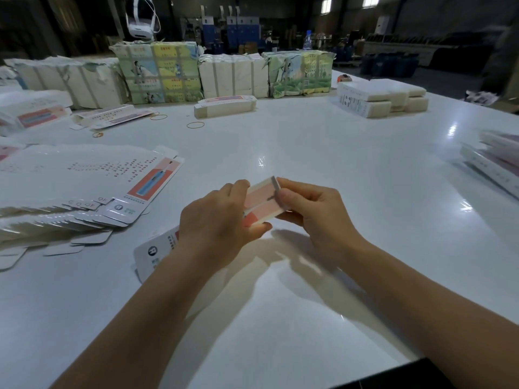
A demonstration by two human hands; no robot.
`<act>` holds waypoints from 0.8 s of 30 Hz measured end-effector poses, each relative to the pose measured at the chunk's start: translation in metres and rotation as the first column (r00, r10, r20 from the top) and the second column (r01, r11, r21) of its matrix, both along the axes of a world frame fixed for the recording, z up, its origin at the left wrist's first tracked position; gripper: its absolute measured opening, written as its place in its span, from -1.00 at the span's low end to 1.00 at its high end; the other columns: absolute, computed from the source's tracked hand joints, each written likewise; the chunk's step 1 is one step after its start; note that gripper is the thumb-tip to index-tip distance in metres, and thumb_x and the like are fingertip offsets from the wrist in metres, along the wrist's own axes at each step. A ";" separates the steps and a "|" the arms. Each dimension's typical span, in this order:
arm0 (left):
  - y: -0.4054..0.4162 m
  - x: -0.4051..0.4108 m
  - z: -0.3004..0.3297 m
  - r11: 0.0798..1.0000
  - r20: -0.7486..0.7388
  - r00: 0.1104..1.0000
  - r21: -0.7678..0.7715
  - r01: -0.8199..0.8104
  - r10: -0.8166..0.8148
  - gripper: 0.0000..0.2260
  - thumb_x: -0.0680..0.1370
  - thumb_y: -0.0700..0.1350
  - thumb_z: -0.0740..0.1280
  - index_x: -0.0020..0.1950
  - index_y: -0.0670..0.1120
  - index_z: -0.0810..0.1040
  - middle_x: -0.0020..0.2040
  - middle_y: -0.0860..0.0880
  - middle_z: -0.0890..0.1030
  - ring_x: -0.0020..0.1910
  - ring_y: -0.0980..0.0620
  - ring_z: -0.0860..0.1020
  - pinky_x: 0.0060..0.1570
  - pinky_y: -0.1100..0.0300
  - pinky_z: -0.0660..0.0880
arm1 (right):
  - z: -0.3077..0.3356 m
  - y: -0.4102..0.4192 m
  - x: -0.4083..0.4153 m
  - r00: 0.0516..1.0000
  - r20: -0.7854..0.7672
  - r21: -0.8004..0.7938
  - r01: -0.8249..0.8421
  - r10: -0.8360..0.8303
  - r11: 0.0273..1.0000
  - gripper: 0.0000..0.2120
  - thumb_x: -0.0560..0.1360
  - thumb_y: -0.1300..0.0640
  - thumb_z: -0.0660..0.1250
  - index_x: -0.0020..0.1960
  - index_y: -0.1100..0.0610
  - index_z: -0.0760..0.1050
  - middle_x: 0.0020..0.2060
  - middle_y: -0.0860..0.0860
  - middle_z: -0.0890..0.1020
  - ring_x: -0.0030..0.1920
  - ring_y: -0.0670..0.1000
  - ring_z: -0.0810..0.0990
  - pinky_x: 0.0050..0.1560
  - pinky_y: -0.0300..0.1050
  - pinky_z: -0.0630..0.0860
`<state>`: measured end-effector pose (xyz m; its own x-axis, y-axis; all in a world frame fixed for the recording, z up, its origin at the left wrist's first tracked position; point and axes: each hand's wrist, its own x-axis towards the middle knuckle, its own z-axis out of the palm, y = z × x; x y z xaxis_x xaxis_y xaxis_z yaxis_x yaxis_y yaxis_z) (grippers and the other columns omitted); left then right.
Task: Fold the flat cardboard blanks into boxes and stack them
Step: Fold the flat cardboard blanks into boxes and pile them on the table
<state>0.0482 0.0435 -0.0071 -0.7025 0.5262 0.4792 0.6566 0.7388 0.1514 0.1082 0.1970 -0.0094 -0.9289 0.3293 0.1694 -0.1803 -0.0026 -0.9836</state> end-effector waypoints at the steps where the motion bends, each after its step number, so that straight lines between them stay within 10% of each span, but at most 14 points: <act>1: 0.000 0.000 0.000 1.000 -0.011 1.000 0.009 0.005 -0.005 -0.43 0.39 0.29 0.36 0.25 0.00 0.35 0.05 0.01 0.56 -0.09 -0.04 0.55 -0.18 0.10 0.50 | 0.001 0.001 0.000 1.000 -0.002 -0.035 0.000 0.000 0.999 -0.80 0.52 0.28 0.32 0.07 0.14 0.65 -0.04 0.08 0.70 0.04 0.11 0.66 0.17 0.10 0.56; 11: 0.003 0.005 0.001 1.000 -0.135 0.991 0.010 0.026 -0.024 -0.38 0.35 0.24 0.44 0.27 -0.08 0.44 0.03 -0.08 0.62 -0.13 -0.12 0.60 -0.22 0.07 0.52 | 0.007 0.001 0.002 1.000 0.000 -0.160 0.028 -0.028 0.987 -0.69 0.52 0.34 0.28 -0.20 0.04 0.71 -0.14 0.08 0.72 -0.06 0.11 0.69 -0.04 -0.07 0.64; 18: 0.007 0.008 0.003 0.995 -0.206 0.978 -0.103 0.014 -0.035 -0.37 0.23 0.16 0.57 0.12 -0.22 0.55 -0.21 -0.14 0.63 -0.37 -0.15 0.58 -0.43 0.12 0.46 | 0.007 -0.002 0.006 0.971 -0.072 0.330 0.240 -0.229 0.913 -0.48 0.51 0.26 0.26 -0.36 -0.33 0.60 -0.22 0.04 0.52 -0.27 -0.17 0.49 -0.23 -0.42 0.37; 24: 0.008 0.009 0.002 0.995 -0.204 0.979 -0.095 0.002 -0.022 -0.42 0.21 0.15 0.58 0.03 -0.22 0.57 -0.28 -0.12 0.60 -0.41 -0.13 0.55 -0.45 0.19 0.33 | -0.001 -0.009 0.006 0.950 -0.176 0.666 0.307 -0.257 0.680 -0.75 0.51 0.25 0.21 -0.18 0.06 0.63 -0.29 -0.04 0.44 -0.20 -0.08 0.45 -0.28 -0.39 0.30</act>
